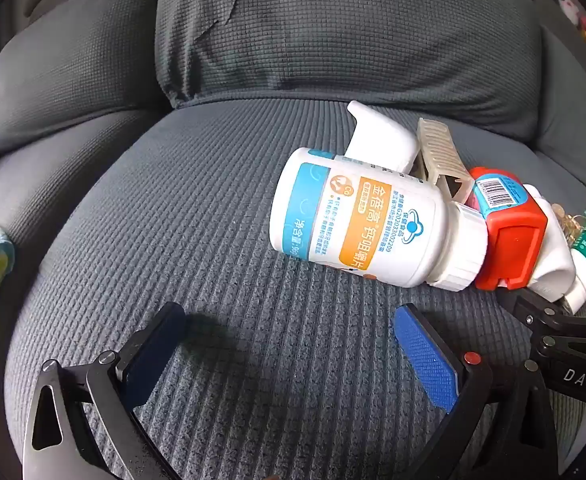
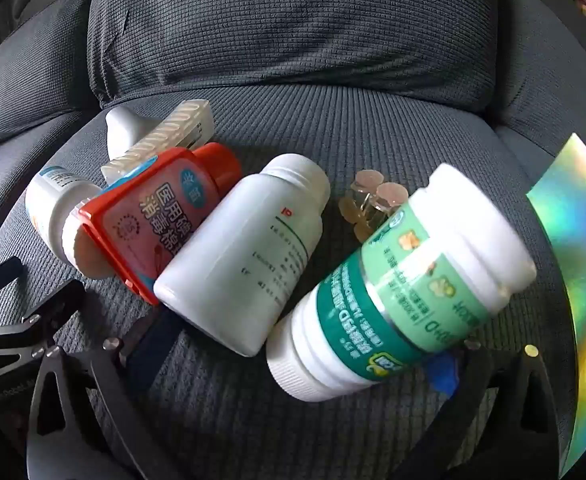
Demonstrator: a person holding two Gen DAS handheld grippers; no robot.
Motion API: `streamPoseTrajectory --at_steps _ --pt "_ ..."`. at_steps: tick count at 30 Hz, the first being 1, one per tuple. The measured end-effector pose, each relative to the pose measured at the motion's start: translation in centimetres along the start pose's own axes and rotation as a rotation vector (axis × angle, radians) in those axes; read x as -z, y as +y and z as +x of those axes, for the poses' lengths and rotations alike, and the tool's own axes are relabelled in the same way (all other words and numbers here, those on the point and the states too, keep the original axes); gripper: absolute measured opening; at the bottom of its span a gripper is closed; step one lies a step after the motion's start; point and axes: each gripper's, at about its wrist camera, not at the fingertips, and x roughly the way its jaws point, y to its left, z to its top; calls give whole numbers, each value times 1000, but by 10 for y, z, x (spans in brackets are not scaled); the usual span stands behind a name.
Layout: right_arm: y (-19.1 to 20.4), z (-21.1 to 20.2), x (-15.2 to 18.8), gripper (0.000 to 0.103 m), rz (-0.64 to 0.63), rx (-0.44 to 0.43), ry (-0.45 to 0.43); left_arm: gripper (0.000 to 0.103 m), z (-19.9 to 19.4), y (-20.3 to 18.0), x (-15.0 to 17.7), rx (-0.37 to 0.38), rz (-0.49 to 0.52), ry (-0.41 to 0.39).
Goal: Organize rigid objects
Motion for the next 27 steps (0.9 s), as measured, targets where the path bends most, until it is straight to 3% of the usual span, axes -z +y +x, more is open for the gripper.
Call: streamPoseTrajectory --at_steps 27 --pt "0 1 -1 103 0 -1 0 103 0 0 0 6 -5 -1"
